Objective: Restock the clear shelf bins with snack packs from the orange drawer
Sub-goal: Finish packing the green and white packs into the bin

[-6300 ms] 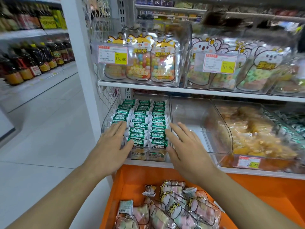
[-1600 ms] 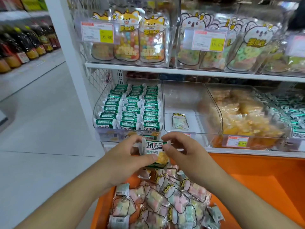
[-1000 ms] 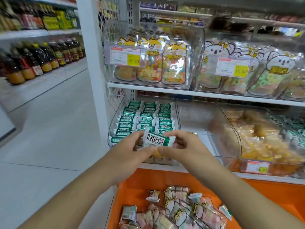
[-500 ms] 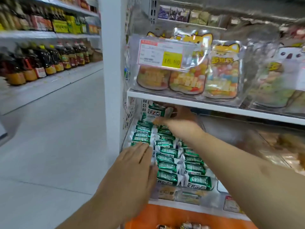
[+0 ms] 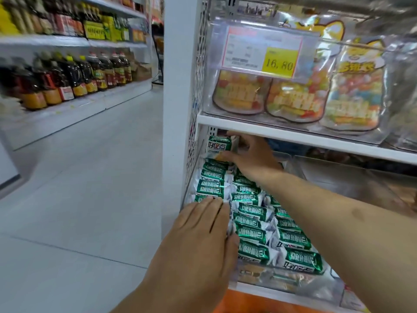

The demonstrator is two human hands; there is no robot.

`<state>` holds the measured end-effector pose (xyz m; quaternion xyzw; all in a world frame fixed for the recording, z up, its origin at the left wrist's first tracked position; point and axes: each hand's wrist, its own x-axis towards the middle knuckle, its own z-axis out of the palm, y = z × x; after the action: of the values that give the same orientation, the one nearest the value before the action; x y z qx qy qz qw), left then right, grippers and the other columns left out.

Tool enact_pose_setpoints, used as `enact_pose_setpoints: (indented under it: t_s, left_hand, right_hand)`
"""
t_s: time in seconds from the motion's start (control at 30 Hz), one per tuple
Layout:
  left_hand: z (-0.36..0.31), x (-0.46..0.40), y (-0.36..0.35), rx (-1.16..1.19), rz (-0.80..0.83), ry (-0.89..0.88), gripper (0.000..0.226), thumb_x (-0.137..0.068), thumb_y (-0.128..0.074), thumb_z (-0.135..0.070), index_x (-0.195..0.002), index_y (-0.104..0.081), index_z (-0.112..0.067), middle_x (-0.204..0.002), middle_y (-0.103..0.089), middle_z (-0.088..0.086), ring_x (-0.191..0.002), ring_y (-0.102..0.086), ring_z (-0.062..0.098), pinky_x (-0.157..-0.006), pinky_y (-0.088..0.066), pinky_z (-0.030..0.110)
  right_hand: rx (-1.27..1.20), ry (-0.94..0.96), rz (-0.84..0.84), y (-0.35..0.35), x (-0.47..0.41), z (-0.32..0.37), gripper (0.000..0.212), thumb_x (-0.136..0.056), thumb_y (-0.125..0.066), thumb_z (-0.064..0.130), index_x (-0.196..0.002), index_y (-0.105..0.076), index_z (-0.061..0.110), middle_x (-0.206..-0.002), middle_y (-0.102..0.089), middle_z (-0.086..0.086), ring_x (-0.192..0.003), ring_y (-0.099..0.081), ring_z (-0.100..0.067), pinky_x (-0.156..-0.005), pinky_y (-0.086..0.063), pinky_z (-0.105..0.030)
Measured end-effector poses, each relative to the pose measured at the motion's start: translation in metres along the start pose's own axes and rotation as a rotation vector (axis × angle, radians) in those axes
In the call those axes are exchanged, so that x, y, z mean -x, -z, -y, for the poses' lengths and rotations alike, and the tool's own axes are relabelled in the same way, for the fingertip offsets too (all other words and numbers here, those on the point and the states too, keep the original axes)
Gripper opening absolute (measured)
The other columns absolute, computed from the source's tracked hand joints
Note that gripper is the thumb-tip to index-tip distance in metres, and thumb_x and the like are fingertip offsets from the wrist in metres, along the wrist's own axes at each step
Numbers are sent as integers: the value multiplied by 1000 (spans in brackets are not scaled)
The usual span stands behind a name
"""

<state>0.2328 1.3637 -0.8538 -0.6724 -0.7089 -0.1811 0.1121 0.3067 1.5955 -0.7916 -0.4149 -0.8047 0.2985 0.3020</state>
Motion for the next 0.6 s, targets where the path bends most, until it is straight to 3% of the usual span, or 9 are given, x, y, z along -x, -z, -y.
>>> enact_pose_setpoints:
  t_s: [0.07,0.13,0.27,0.43,0.6]
  left_hand:
    - [0,0,-1,-6,-16,-7,54,-106,-35,-50,-145,-60,-21,-143,-65,-4,-133,-60,14,-118,-19,32]
    - [0,0,-2,-12,-21,-12,54,-107,-35,-49,-145,-60,-21,-143,-64,-4,-134,-59,14,-119,-18,31]
    - [0,1,-2,-22,-22,-7,53,-106,-36,-50,-144,-61,-21,-142,-65,-5,-133,-60,13,-123,-30,32]
    - [0,1,-4,-65,-57,-8,54,-106,-34,-49,-143,-61,-21,-140,-66,-6,-132,-60,13,-116,-29,40]
    - [-1,2,-4,-45,-79,-10,50,-106,-36,-48,-142,-60,-22,-141,-65,-6,-133,-59,14,-125,-22,30]
  right_hand:
    - [-54,-10,-17,-1,-1,-2,47,-82,-87,43,-121,-67,26,-132,-62,10,-123,-58,-15,-108,-46,-37]
    - [-64,-20,-23,-3,-1,-4,45,-83,-87,41,-119,-67,24,-127,-65,11,-120,-61,-15,-108,-48,-39]
    - [75,8,13,-3,-4,-6,52,-83,-89,38,-127,-61,29,-105,-70,14,-97,-69,-7,-96,-58,-39]
    - [95,17,-4,0,-5,-5,59,-76,-94,43,-125,-62,29,-95,-72,13,-88,-67,-2,-87,-56,-29]
    - [-49,-4,-24,1,1,0,41,-78,-93,31,-109,-68,21,-90,-76,0,-82,-74,-14,-80,-62,-31]
